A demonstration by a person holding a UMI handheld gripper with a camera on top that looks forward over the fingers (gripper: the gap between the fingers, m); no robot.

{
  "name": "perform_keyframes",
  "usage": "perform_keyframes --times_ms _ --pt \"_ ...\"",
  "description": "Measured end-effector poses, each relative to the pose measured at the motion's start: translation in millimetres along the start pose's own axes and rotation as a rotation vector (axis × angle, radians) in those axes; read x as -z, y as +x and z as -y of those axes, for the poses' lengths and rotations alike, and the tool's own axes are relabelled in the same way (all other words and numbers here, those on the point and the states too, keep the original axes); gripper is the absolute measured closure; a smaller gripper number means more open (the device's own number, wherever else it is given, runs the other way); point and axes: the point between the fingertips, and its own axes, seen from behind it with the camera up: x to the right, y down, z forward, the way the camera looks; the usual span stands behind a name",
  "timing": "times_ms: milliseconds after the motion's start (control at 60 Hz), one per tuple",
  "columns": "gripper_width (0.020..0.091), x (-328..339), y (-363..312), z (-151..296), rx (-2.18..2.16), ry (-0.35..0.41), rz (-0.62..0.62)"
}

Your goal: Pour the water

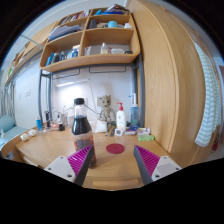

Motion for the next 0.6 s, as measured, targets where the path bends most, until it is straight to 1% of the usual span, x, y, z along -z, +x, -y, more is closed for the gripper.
perform_keyframes --times_ms 133,150,167,250,333,483,600 --pt "0.0276 1 -43 -24 -0.062 -0.014 0.102" --pt "0.0274 -9 -53 -9 -0.059 -0.010 0.113" --pt "0.0275 -6 -52 -27 -0.068 -0.004 0.126" --pt "0.0269 -17 -73 -27 -0.074 0.034 0.160" --pt "0.0272 -34 -84 -18 -0.053 0.064 0.157" --pt "0.0278 -68 -93 -9 -0.008 0.071 0.132" --pt "0.0325 -88 -96 2 0.018 0.096 0.115"
